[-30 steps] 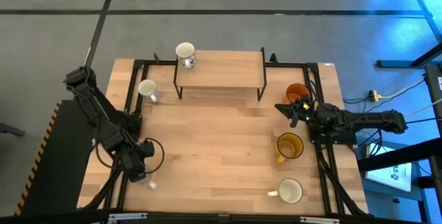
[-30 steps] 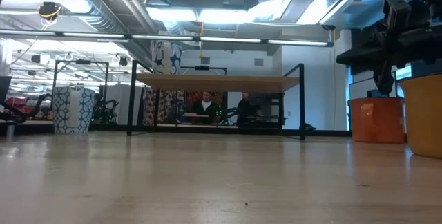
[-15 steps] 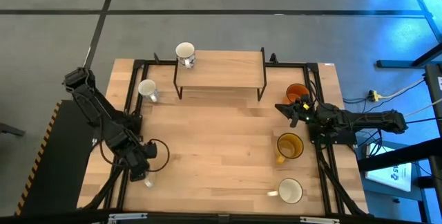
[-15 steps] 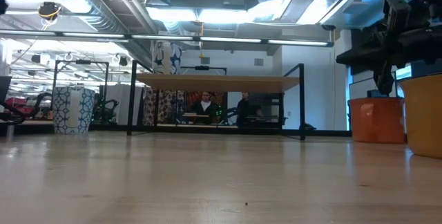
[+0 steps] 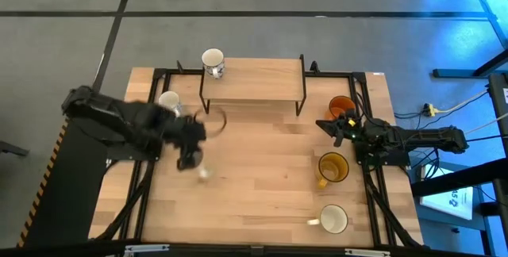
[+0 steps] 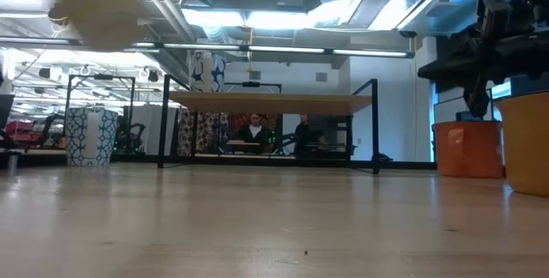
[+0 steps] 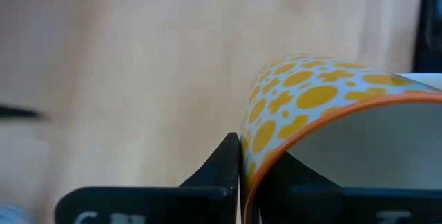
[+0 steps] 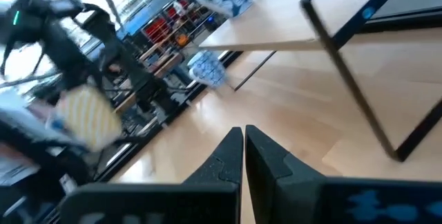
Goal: Place coffee mugs
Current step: Put the yellow patterned mug on the shelf
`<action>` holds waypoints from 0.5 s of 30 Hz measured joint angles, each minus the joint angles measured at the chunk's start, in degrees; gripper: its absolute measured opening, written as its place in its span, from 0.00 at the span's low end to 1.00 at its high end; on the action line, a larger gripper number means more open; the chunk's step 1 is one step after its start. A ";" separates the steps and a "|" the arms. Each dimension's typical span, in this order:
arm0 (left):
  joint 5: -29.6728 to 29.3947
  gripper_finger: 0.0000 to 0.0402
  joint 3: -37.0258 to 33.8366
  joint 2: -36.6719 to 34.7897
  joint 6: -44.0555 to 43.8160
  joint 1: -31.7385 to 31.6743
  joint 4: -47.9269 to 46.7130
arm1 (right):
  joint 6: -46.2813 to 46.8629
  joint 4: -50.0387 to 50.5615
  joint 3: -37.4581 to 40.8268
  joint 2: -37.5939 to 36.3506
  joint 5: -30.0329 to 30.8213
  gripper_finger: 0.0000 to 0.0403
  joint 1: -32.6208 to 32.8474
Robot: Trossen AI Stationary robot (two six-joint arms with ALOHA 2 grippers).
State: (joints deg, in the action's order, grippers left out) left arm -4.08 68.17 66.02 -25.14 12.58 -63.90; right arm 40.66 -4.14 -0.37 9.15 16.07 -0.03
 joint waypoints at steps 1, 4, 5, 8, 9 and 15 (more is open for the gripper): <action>-0.75 0.04 1.59 0.11 2.77 -2.97 0.07 | 0.00 0.18 -0.01 0.00 -1.01 0.01 0.00; -2.53 0.04 6.52 2.06 12.43 -11.72 -0.35 | -0.27 0.13 0.00 0.00 -2.24 0.01 0.00; -2.96 0.04 8.18 2.97 15.14 -14.41 -1.08 | -0.48 0.14 0.00 0.00 -2.35 0.01 0.00; -3.45 0.04 14.34 6.96 21.49 -22.29 -1.50 | -1.44 0.08 0.00 0.00 -2.64 0.01 0.00; -3.49 0.04 16.64 8.68 23.00 -24.35 -1.74 | -2.04 -0.01 -0.01 0.00 -2.92 0.01 0.00; -1.24 0.04 28.57 18.15 27.11 -30.30 -4.83 | -6.97 -1.25 -0.37 0.01 -3.65 0.01 0.00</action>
State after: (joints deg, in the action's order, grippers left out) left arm -5.32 96.74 84.17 1.97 -17.72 -68.73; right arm 33.70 -5.38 -0.74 9.15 12.41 -0.03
